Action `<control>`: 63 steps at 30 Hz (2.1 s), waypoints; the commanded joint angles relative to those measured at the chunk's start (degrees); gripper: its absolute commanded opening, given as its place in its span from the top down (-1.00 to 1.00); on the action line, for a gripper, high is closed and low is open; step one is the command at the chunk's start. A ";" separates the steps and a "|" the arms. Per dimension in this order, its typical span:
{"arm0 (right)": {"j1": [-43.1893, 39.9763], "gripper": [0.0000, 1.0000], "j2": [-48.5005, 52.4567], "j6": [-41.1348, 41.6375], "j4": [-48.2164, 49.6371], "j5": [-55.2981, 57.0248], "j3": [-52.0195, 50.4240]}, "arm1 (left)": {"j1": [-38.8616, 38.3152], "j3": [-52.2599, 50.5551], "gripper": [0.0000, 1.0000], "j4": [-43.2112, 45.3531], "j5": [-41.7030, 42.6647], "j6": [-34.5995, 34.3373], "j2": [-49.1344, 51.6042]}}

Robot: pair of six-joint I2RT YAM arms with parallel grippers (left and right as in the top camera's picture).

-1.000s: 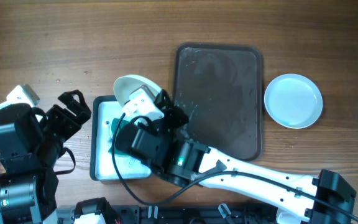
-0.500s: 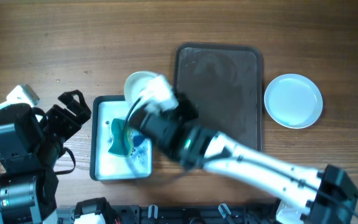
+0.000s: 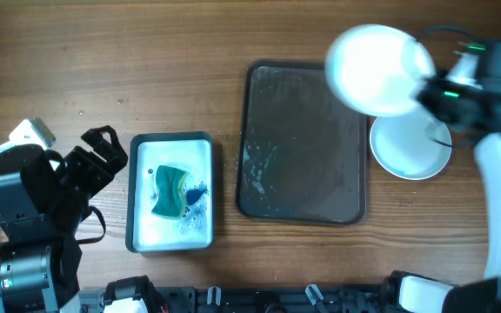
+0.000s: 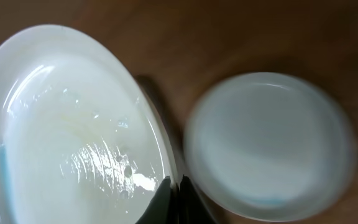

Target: Clean dirty plates on tray and stack at the side

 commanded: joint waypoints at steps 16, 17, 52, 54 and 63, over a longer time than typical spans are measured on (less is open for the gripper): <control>-13.18 -0.17 3.21 -7.72 -3.82 -3.85 -8.39 | 0.46 0.90 -1.00 0.15 -0.76 0.11 -0.04; -12.37 -0.17 0.00 -9.46 -4.92 -5.90 -7.85 | 0.46 0.90 -1.00 0.15 -0.76 0.11 -0.04; 15.37 -1.00 -73.50 -17.29 28.89 -6.82 -52.43 | 0.46 0.90 -1.00 0.15 -0.76 0.11 -0.04; 15.34 -1.00 -77.15 -17.27 31.32 -4.61 -57.05 | 0.46 0.90 -1.00 0.17 -0.76 0.11 -0.04; 15.34 -1.00 -82.36 -16.87 50.66 -3.52 -72.65 | 0.46 0.90 -1.00 0.15 -0.76 0.11 -0.04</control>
